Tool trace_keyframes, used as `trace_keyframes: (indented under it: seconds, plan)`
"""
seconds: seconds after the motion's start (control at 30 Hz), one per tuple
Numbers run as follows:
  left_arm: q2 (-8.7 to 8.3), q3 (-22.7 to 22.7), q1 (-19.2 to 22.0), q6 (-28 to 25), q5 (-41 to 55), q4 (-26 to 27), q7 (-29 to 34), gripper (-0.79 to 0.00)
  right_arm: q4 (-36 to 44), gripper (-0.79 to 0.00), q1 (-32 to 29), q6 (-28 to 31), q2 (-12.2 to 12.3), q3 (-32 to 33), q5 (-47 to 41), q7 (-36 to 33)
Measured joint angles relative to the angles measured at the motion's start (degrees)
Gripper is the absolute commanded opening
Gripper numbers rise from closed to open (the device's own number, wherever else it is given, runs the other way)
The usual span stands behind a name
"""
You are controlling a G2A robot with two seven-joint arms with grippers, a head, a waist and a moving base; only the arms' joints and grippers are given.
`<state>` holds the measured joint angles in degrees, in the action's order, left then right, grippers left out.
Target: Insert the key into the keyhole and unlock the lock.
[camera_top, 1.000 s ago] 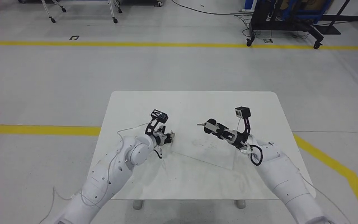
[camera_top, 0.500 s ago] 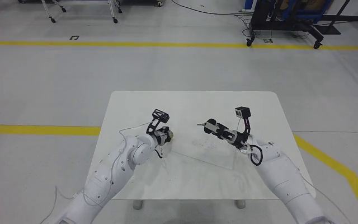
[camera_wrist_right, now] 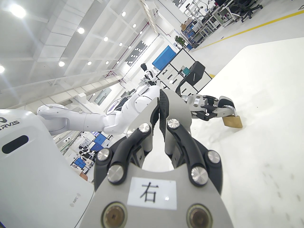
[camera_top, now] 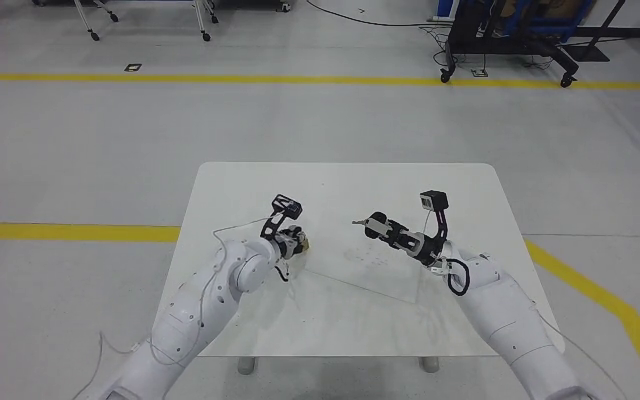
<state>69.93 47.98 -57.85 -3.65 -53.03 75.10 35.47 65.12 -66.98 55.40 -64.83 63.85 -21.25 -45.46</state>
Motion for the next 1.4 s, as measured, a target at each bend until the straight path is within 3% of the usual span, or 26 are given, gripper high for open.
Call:
trace_keyframes:
  seconds: [0.17, 0.4, 0.6, 0.77, 1.0, 1.17, 1.4]
  plan:
    - [-0.22, 3.4, -0.5, -1.9, 5.1, 0.1, -1.7, -0.785, 0.0, -0.785, 0.0, 0.0, 0.0, 0.0, 0.0, 0.0]
    - [-2.29, 15.5, -4.6, -10.9, 20.1, 2.8, -3.9, -0.785, 0.0, -0.785, 0.0, 0.0, 0.0, 0.0, 0.0, 0.0]
    - [-3.27, 22.8, -7.4, -13.4, 36.8, 3.8, 3.2, -0.785, 0.0, -0.785, 0.0, 0.0, 0.0, 0.0, 0.0, 0.0]
    - [-3.17, 24.4, -6.1, -11.7, 52.5, 0.6, 11.5, -0.785, 0.0, -0.785, 0.0, 0.0, 0.0, 0.0, 0.0, 0.0]
    - [-3.17, 24.3, -6.2, -11.7, 52.3, 0.5, 11.2, -0.785, 0.0, -0.785, 0.0, 0.0, 0.0, 0.0, 0.0, 0.0]
    - [-2.78, 24.1, -6.0, -6.8, 58.7, -3.0, 12.3, -0.785, 1.5, -0.785, 1.2, -3.8, -0.9, -2.8, 1.0, 1.6]
    - [-1.20, 21.7, 0.9, 7.4, 77.3, -14.1, 22.8, -0.785, -5.3, -0.785, 8.1, -3.7, -4.1, -10.2, -1.2, 3.7]
